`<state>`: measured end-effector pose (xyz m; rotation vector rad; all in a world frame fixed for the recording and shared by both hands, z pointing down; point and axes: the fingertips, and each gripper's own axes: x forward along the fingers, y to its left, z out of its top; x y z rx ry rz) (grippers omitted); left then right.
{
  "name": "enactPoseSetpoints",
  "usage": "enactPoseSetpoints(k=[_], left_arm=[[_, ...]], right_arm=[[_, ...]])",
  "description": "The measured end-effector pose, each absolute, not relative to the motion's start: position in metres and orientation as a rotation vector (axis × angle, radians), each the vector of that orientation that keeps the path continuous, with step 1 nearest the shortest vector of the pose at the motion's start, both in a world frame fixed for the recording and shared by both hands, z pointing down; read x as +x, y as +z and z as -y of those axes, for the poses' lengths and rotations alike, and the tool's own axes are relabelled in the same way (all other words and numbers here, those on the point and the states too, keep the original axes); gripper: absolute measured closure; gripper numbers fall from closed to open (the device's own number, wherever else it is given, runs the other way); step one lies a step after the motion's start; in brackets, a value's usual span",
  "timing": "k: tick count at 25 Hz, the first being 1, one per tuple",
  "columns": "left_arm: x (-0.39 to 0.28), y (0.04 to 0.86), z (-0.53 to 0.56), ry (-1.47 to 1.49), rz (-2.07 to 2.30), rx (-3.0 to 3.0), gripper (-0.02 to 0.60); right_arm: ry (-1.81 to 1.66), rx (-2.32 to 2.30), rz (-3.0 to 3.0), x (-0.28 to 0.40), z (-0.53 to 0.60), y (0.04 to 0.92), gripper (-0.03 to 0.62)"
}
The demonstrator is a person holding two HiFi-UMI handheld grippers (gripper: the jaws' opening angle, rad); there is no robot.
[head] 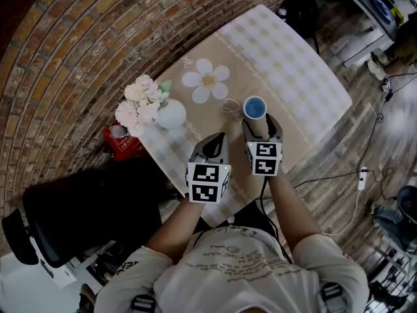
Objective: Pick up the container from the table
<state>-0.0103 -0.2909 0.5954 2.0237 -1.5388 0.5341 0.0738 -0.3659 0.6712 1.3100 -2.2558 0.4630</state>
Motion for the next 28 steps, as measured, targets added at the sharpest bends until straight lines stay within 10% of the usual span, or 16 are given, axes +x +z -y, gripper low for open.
enactPoseSetpoints(k=[28], left_arm=[[-0.02, 0.601, 0.304, 0.572, 1.572, 1.971, 0.578]], right_arm=[[0.387, 1.273, 2.17, 0.068, 0.393, 0.698, 0.327]])
